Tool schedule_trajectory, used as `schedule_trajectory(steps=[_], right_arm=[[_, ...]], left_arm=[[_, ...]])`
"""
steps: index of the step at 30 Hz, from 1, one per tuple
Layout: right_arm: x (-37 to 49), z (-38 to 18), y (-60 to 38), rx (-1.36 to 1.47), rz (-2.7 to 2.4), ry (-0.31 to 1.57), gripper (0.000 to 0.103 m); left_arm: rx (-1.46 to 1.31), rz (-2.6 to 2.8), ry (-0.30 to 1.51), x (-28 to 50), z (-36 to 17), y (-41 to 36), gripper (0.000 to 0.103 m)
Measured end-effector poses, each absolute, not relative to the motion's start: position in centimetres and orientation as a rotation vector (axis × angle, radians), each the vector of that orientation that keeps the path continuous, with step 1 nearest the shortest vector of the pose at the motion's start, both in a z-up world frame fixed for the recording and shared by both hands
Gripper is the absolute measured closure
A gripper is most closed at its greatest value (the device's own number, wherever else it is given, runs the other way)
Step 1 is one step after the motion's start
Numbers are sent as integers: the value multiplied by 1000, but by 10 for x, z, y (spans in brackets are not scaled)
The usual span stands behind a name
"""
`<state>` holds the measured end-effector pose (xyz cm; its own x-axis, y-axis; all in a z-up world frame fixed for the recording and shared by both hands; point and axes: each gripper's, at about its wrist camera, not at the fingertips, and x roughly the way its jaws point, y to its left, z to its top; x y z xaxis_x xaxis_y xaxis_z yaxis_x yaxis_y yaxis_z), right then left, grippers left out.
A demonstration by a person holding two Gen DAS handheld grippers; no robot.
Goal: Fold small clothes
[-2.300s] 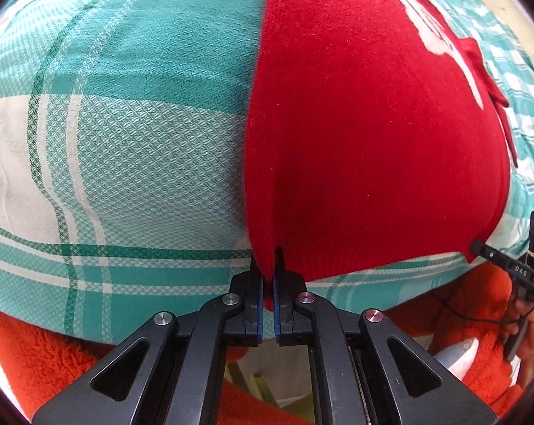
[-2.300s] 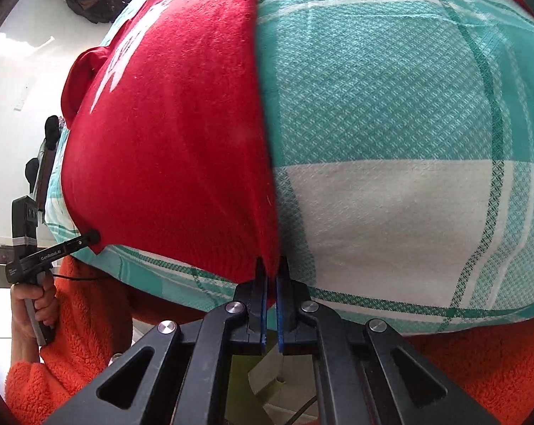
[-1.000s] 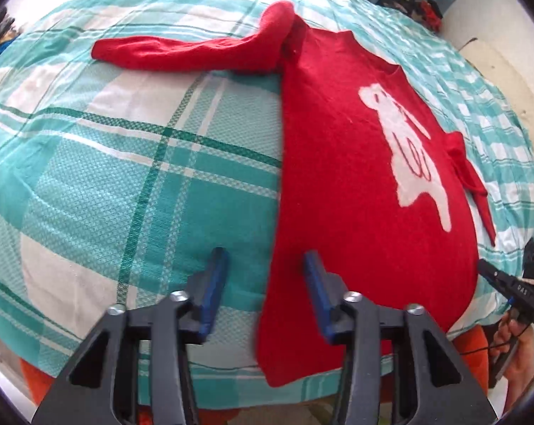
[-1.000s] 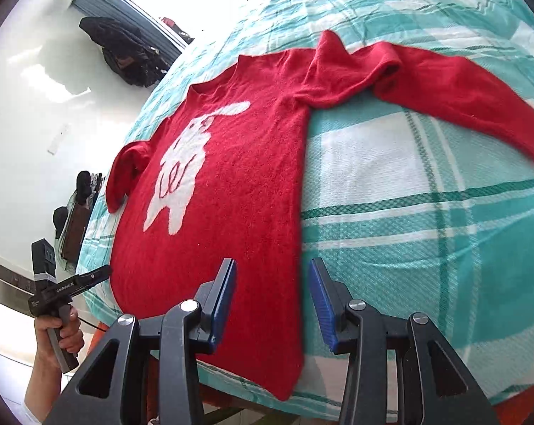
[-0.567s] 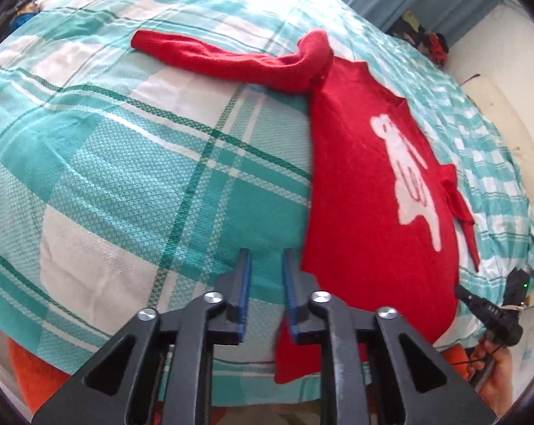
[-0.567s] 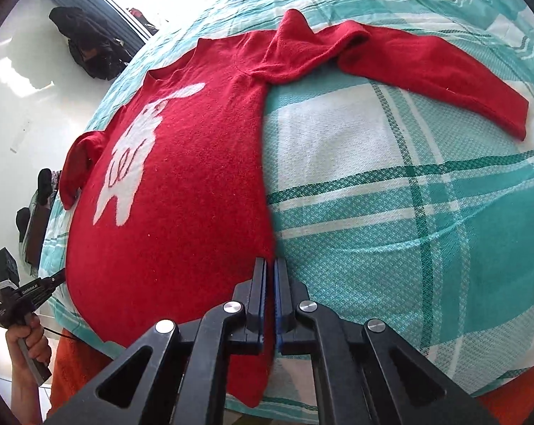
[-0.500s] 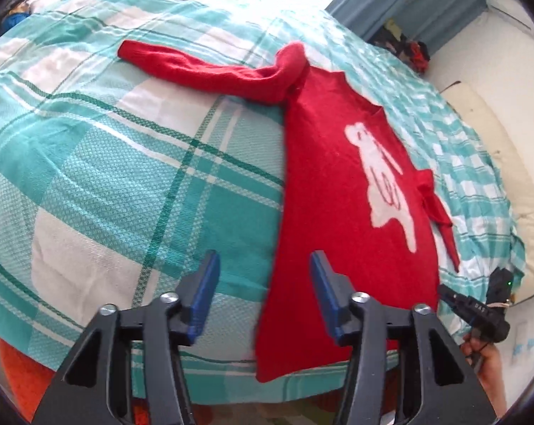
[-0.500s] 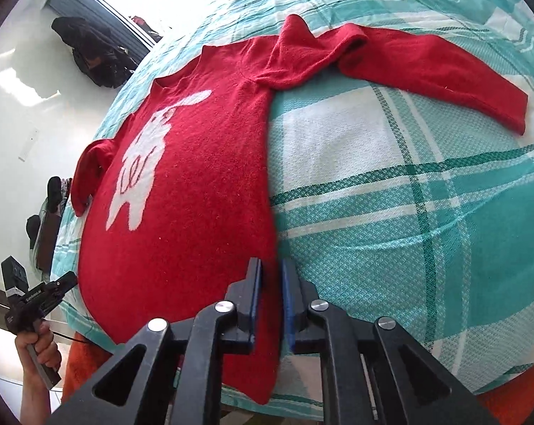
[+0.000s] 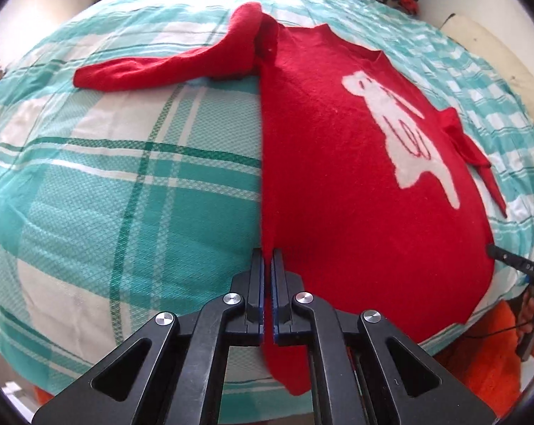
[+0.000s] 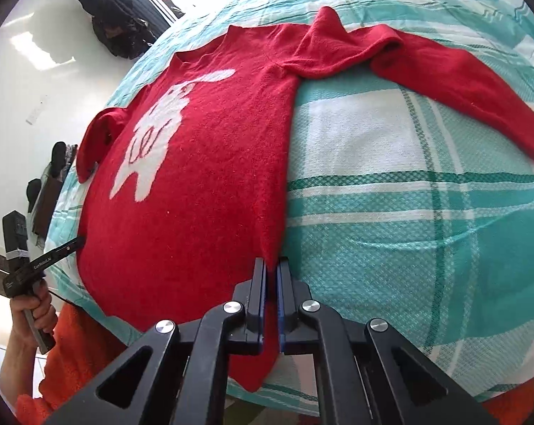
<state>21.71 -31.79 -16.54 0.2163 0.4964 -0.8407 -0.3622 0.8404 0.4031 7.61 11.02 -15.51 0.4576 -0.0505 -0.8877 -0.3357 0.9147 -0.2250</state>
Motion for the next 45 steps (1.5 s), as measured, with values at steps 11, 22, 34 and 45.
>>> schedule_trajectory(steps=[11,22,34,45], right_arm=[[217,-174,-328,227,568,1205,89],[166,-111,-320,41,633,1046,61],[150,-185,-283,2,676,1190,61],[152,-183,-294,70,668,1220,61]], left_arm=[[-523,172,1056,61,-157,125,86],[-318,196,877,39,-94,76,34],[-198,129,982,60,-159,31,31],[-187,139,976,55,-157,26,25]])
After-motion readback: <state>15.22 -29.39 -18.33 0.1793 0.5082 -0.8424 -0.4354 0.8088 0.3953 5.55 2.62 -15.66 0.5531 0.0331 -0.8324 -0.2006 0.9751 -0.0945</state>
